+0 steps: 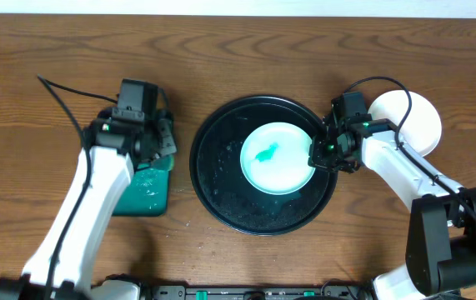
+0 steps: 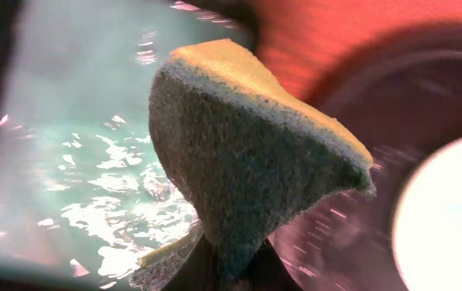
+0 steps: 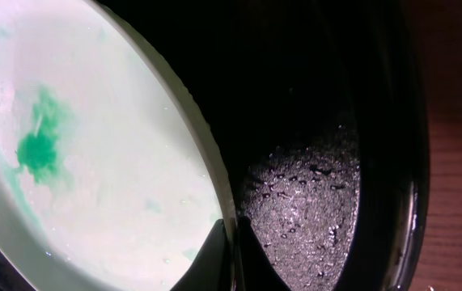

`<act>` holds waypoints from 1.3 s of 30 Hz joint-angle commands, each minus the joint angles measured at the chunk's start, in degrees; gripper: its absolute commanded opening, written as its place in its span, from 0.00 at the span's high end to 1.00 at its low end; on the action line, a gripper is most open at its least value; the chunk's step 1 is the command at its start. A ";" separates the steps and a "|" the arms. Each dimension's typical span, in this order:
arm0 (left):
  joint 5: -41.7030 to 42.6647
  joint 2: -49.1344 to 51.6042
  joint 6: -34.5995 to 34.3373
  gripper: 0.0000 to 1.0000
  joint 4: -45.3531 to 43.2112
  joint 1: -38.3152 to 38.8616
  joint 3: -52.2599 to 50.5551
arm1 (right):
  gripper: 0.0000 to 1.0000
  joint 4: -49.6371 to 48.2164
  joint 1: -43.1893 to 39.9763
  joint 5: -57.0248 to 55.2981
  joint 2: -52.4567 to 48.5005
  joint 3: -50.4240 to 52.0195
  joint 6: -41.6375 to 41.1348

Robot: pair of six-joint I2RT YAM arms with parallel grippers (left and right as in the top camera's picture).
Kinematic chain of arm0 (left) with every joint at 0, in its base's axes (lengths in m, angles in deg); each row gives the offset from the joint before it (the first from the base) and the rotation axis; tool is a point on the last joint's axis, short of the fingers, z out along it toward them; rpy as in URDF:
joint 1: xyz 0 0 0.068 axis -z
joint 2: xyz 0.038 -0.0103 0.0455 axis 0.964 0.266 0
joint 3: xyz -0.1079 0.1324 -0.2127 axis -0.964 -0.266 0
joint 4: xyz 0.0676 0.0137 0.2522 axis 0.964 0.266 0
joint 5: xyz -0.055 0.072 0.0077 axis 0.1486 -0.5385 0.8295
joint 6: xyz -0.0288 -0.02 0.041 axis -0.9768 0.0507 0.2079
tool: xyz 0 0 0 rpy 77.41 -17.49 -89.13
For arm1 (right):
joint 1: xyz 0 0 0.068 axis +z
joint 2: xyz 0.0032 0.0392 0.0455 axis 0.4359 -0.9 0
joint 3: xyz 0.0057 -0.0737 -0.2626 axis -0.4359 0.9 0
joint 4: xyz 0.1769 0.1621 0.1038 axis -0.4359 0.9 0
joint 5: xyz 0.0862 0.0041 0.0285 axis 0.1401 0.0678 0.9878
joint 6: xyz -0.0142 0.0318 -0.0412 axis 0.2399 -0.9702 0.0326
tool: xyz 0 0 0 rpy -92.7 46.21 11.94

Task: Clean dirty plates on tray and stack at the side
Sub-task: 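Grasp the sponge with left gripper and scrub the pale green plate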

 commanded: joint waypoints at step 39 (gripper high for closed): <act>26.47 28.83 -20.81 0.93 -16.39 15.08 0.46 | 0.99 -2.64 9.18 2.01 -5.92 0.22 -8.26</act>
